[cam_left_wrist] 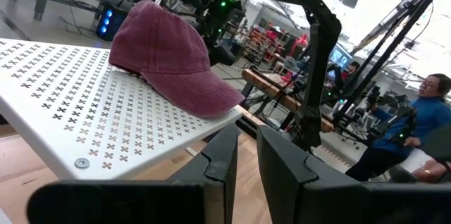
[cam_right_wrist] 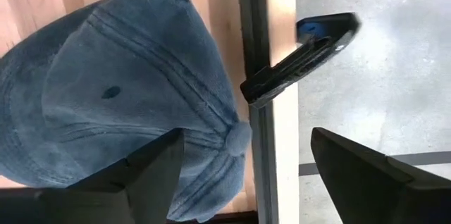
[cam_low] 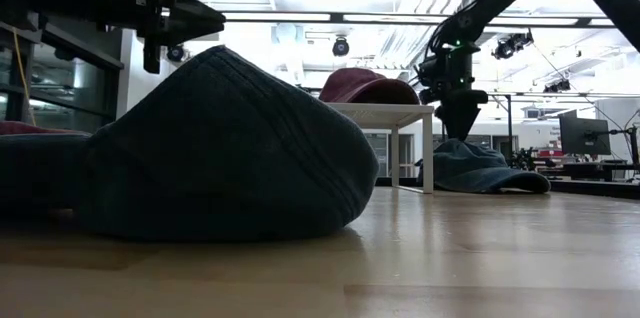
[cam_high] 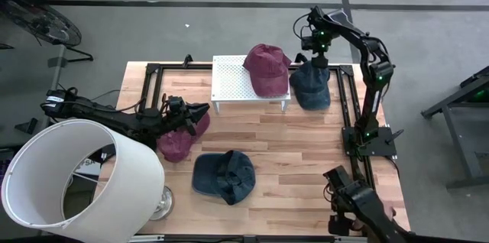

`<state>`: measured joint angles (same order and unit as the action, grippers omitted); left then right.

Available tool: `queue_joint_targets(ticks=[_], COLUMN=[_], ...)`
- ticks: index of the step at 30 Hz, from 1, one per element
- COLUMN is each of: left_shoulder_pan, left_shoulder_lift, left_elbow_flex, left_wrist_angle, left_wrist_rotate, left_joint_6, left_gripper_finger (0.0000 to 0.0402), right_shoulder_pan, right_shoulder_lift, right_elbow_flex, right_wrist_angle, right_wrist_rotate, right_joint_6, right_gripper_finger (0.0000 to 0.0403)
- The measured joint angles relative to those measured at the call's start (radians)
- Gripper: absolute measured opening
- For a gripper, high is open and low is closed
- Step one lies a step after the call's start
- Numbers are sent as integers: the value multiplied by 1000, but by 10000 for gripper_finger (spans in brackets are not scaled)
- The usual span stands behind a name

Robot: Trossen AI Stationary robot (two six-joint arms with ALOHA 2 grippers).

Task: Pick & Place hat
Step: Put the top black cap on the shelf

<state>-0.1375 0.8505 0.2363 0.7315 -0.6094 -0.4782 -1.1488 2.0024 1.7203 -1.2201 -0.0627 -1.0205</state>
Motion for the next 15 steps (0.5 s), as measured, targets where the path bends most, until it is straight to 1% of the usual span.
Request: queue_joint_targets(ticks=[6, 8, 11, 15], left_shoulder_pan=[0, 0, 0, 0], left_shoulder_lift=[0, 0, 0, 0], left_elbow_flex=[0, 0, 0, 0], left_wrist_angle=[0, 0, 0, 0], left_wrist_rotate=[0, 0, 0, 0], left_joint_6=[0, 0, 1, 1], left_gripper_finger=[56, 56, 56, 56], right_shoulder_pan=[5, 6, 7, 14], right_shoulder_lift=[32, 32, 32, 32], right_elbow_flex=[0, -1, -1, -1], right_wrist_angle=[-5, -13, -34, -40], right_wrist_rotate=[10, 17, 6, 0], right_joint_6=[-10, -13, -20, -31], right_gripper_finger=[303, 296, 275, 238])
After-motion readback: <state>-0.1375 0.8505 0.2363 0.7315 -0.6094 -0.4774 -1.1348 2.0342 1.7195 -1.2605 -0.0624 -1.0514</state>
